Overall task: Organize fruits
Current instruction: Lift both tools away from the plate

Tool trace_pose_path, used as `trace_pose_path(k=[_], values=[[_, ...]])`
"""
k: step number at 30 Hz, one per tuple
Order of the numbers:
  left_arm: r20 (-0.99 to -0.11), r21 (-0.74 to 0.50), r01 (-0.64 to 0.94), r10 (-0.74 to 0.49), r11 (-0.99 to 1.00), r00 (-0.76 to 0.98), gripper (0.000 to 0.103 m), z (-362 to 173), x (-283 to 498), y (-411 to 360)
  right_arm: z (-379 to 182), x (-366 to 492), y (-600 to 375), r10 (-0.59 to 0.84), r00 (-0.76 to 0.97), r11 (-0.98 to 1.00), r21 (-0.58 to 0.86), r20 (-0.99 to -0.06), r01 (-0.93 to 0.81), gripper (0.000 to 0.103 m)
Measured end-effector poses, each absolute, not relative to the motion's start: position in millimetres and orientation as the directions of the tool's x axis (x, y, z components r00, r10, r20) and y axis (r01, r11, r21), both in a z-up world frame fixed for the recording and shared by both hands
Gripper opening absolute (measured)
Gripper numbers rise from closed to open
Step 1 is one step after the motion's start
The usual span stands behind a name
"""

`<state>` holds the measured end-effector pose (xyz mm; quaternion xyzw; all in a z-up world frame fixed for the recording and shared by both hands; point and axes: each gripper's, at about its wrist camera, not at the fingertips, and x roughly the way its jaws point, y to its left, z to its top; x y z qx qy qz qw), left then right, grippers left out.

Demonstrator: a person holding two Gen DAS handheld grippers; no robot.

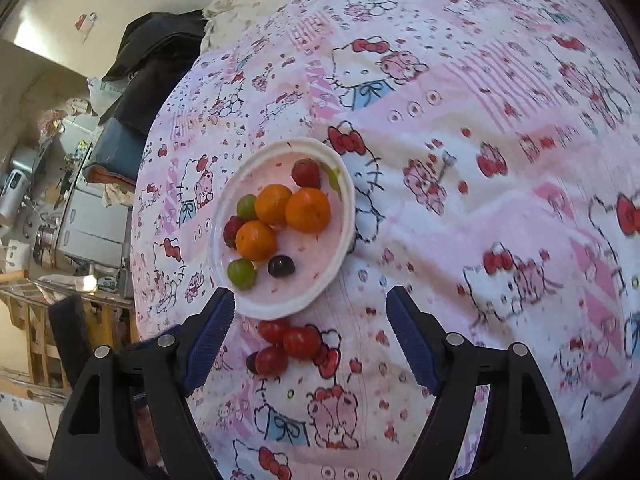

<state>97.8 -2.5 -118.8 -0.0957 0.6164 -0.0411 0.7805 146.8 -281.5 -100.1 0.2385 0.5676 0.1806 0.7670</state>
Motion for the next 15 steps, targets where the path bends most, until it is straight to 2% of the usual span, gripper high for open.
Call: trace_pose_path(k=[5, 8, 9, 15], values=[[-0.960, -0.237, -0.072, -0.223, 0.969, 0.167, 0.038, -139.2, 98.9, -18.8, -96.4, 136.4, -293.1, 0.551, 0.313, 0.811, 0.584, -0.774, 0.016, 0.081], [-0.970, -0.231, -0.076, -0.223, 0.970, 0.098, 0.020, -152.3, 100.8, -26.5, -95.5, 134.0, -299.1, 0.543, 0.325, 0.813, 0.581, -0.774, 0.026, 0.081], [-0.970, -0.234, -0.070, -0.228, 0.970, 0.081, 0.018, -155.3, 100.5, -29.4, -95.9, 133.7, -301.6, 0.540, 0.328, 0.813, 0.581, -0.775, 0.033, 0.081], [-0.974, -0.218, -0.039, -0.215, 0.975, 0.066, 0.018, -163.2, 98.9, -43.9, -101.7, 136.4, -308.8, 0.540, 0.332, 0.804, 0.591, -0.773, 0.067, 0.081]])
